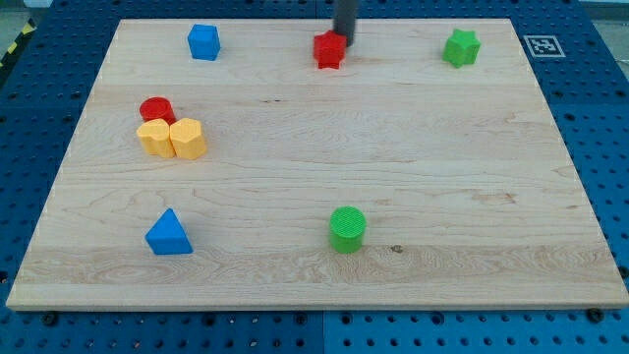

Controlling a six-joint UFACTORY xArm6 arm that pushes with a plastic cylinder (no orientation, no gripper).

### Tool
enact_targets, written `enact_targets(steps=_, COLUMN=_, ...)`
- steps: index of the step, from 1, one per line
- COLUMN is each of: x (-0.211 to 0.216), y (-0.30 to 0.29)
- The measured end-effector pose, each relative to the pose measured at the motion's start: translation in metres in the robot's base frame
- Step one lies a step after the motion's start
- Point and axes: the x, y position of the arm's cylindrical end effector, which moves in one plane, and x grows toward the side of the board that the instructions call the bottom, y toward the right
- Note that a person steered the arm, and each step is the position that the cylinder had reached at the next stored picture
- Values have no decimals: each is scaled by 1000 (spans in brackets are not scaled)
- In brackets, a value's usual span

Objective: Slide red star a bit down

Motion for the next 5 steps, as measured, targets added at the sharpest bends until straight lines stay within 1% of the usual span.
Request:
enact_targets(steps=1, x=23, y=-59)
enact_targets(steps=2, x=47, y=-91)
enact_targets(steps=3, x=20, y=-67)
enact_targets(steps=4, x=-14, y=-24)
enact_targets(steps=5, x=-9, y=42)
